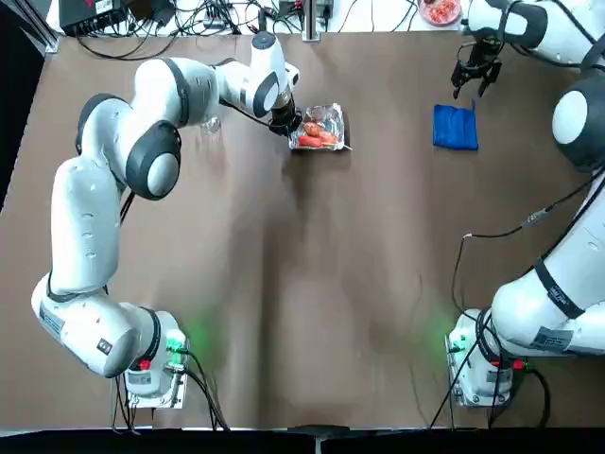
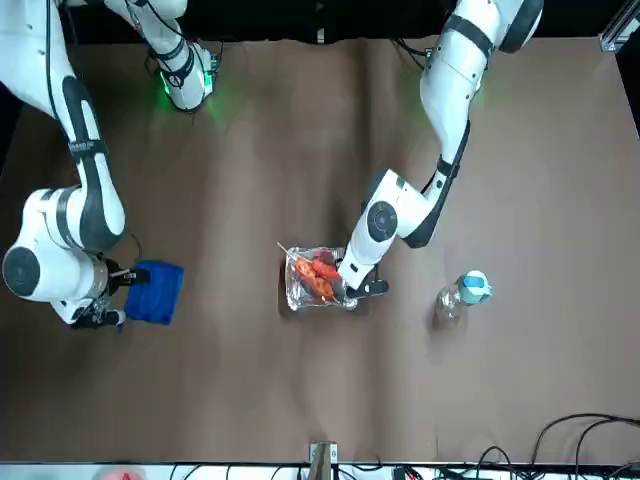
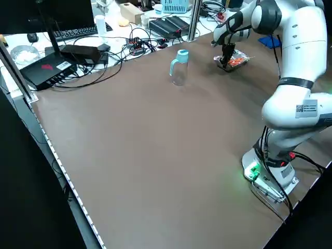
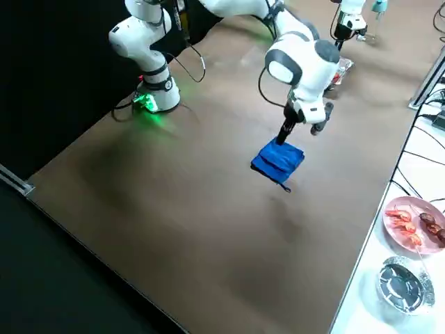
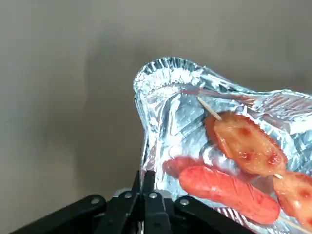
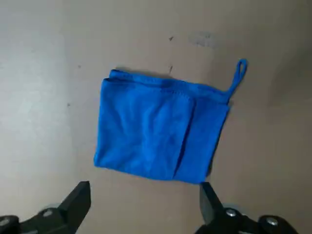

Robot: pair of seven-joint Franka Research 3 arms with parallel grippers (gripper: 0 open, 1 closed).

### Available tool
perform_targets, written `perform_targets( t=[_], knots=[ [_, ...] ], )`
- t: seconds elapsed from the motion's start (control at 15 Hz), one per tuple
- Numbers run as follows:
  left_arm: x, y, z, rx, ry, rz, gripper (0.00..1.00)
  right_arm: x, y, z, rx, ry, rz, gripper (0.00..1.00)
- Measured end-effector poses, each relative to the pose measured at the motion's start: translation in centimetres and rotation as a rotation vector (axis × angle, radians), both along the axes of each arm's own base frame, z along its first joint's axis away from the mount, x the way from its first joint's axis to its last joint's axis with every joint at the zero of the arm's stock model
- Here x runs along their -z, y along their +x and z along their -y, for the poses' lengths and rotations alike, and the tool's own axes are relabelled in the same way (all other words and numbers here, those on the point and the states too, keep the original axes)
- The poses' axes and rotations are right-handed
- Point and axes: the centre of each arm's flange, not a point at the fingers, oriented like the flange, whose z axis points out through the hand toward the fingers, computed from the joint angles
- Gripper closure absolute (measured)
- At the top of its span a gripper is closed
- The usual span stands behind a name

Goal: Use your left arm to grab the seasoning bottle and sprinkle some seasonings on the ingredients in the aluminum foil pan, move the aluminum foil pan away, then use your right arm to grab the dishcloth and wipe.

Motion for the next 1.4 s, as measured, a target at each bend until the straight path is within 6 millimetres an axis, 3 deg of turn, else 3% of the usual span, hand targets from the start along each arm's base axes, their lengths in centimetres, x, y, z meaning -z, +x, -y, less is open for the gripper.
perform_targets(
  t=[0.27,0.4,0.47,0.6,0.67,0.8,0.87,1.07,1.2,1.4],
  knots=[
    [0.0,-0.3,0.1,0.004,0.001,-0.006,0.99,3.6,0.5,0.3,0.003,0.005,0.011,0.04],
    [-0.1,-1.6,0.5,0.018,-0.001,-0.024,0.99,5.4,0.5,0.4,0.006,0.007,0.002,0.17],
    [-0.4,-2.7,0.9,0.031,-0.003,-0.036,0.99,6.1,0.4,0.6,0.008,0.008,-0.003,0.17],
    [-1.4,-5.5,1.6,0.051,-0.005,-0.061,0.99,7.3,0.4,0.7,0.011,0.010,-0.005,0.32],
    [-2.2,-7.1,1.8,0.058,-0.006,-0.073,0.99,7.8,0.4,0.7,0.011,0.010,-0.007,0.34],
    [-3.9,-10.6,2.2,0.050,-0.005,-0.098,0.99,8.6,0.3,0.7,0.011,0.012,-0.013,0.35],
    [-5.0,-14.0,2.9,0.037,0.004,-0.119,0.99,9.0,0.3,0.7,0.011,0.012,-0.016,0.35],
    [-4.8,-18.5,4.5,0.019,0.022,-0.162,0.99,9.6,0.2,0.7,0.011,0.014,-0.023,0.34],
    [-4.2,-20.3,5.1,0.019,0.036,-0.184,0.99,10.4,0.3,0.7,0.011,0.015,-0.012,0.34],
    [-3.3,-21.5,4.9,0.028,0.053,-0.202,0.99,11.7,0.3,0.5,0.009,0.017,-0.007,0.36]
  ],
)
